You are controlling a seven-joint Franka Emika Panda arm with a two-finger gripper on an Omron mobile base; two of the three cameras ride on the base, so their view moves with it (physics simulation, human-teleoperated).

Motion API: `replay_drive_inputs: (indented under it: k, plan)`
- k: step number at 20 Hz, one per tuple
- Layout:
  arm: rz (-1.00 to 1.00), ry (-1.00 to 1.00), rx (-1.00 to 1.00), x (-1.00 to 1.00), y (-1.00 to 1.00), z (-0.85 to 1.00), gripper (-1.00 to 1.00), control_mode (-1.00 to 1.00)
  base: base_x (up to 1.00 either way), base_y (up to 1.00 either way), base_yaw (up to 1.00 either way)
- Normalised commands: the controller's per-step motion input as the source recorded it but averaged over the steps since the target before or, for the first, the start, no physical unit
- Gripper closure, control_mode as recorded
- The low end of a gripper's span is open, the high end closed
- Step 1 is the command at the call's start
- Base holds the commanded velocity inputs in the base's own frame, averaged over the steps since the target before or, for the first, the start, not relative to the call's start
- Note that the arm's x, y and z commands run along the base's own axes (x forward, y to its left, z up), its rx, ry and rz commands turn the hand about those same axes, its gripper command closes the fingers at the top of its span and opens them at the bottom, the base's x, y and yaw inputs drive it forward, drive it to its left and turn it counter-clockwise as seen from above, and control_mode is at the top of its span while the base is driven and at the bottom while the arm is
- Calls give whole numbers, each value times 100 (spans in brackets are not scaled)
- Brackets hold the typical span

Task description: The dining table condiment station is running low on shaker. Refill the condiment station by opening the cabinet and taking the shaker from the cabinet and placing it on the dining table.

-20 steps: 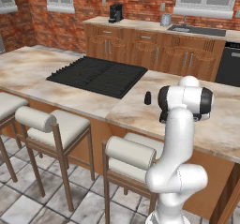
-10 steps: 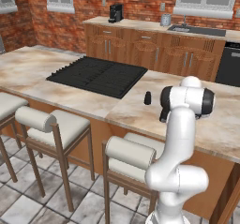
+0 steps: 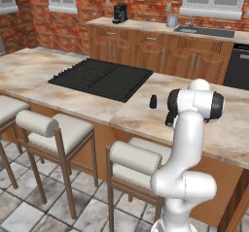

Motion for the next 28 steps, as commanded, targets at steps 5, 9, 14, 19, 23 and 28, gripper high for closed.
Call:
replay_drive_inputs:
  k: [5,9,14,19,23,28]
  plan:
    - [-5,0,0,0,4,45,-100,-100,0,0,0]
    - [-9,0,0,0,17,45,-100,-100,0,0,0]
    - [-10,-2,-1,-2,26,56,-100,-100,0,0,0]
    - [-12,-15,-4,-38,40,61,-100,-100,0,0,0]
    - [-14,-24,-7,-66,55,78,-100,-100,0,0,0]
    - [-17,-19,-11,-49,49,94,-100,-100,0,0,0]
